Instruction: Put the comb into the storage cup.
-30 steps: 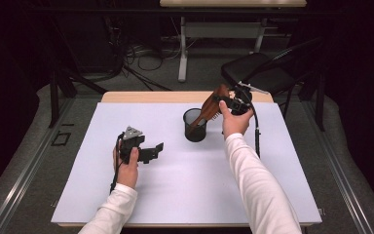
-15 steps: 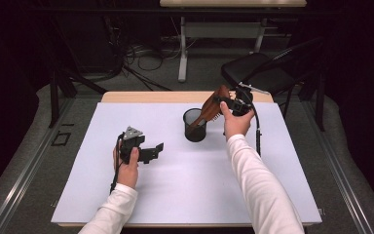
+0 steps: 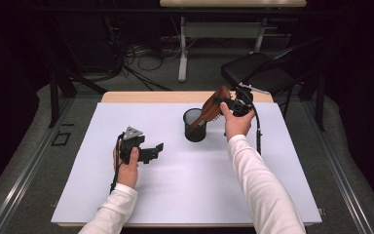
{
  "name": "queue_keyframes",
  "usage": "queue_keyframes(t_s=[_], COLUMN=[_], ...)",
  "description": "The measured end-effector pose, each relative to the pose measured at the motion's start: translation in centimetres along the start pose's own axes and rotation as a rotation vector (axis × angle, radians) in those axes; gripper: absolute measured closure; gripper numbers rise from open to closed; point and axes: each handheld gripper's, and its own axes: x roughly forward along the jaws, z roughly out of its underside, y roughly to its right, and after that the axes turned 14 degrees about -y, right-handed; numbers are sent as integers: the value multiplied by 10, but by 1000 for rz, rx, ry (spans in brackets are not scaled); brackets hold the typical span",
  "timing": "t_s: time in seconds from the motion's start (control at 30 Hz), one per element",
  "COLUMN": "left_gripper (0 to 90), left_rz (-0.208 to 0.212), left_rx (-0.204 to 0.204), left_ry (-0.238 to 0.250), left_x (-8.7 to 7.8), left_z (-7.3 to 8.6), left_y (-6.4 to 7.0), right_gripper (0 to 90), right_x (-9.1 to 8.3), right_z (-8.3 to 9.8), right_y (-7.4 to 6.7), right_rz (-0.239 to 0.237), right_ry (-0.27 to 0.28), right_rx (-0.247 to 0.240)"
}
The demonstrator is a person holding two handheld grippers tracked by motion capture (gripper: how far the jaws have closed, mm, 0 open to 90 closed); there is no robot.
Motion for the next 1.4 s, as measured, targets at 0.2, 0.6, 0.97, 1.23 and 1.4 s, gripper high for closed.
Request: queue_keyframes(t_s=[0.2, 0.6, 0.97, 1.23, 1.4], left_gripper=[161, 161, 161, 161, 161], left_rz=[0, 0, 1, 2, 1], left_rx=[1, 0, 1, 1, 2], left_ry=[1, 0, -1, -3, -3], left_x=[0, 0, 1, 1, 1], left_z=[0, 0, 0, 0, 0], left_y=[0, 0, 0, 0, 0], right_gripper=[443, 407, 338, 265, 202], right_x=[-1, 1, 0, 0, -1], right_z=[0, 1, 1, 0, 0], right_y=[1, 0, -1, 0, -1], right_rz=[-3, -7, 11, 22, 23], right_ry=[-6, -26, -12, 2, 24], right_rx=[-11, -7, -8, -21, -37])
